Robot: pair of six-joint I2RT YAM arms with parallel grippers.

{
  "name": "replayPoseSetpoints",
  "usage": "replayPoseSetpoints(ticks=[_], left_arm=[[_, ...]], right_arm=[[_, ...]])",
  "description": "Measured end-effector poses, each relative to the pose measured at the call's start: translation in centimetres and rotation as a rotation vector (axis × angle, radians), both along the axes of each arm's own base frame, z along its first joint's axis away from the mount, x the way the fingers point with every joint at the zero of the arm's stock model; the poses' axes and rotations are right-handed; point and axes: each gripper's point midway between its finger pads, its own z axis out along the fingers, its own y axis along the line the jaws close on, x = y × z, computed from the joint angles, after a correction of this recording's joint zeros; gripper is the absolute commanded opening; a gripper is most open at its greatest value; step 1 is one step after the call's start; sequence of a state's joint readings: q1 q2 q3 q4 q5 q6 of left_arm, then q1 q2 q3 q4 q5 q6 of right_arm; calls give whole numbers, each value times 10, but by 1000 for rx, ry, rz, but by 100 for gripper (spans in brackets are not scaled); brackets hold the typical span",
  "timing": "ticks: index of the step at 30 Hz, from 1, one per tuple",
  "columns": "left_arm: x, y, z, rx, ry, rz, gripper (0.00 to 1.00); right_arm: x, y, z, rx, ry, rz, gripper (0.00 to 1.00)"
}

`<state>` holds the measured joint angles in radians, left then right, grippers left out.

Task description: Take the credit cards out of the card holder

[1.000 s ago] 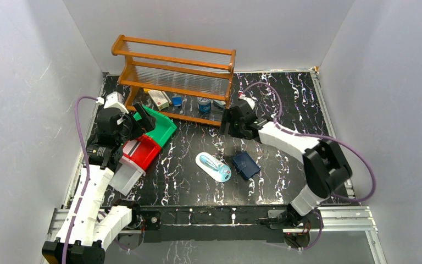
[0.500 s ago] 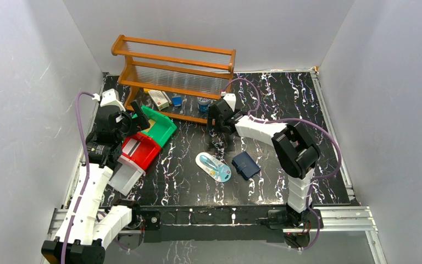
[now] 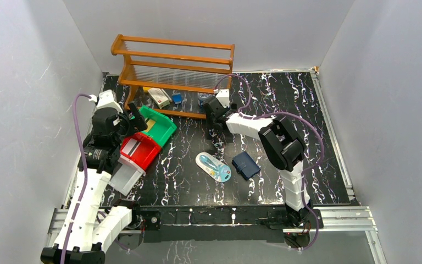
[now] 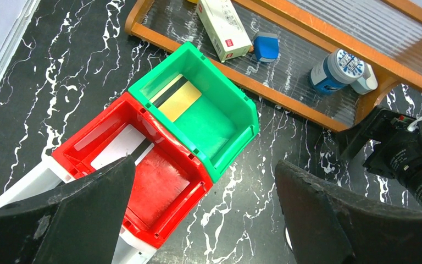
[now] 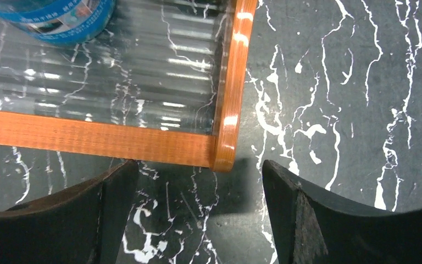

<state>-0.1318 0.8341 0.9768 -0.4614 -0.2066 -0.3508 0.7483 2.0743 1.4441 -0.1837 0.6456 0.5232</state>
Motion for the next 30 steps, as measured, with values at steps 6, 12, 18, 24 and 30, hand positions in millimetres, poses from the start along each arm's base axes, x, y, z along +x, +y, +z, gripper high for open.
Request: replayPoseSetpoints(ticks=[6,12,18,24,30], left_arm=[[-2,1,-4,13,19,-2,98],[-1,0,-6,19,26,-17,98],[5,-3,-17,25,67,-30,98],[12,-7,-36,16,132,-37,98],[20,-15,-61,-34,218,-37,99]], right_arm=[[13,-18,-16,-41,18,-22,91],[41,-34,-16,-14,40,-48,92],[55,-44,-18,25,73,-58,93],[59,-42,-20,81,122,-30,94],[43,-36,-13,164,178,41,96]])
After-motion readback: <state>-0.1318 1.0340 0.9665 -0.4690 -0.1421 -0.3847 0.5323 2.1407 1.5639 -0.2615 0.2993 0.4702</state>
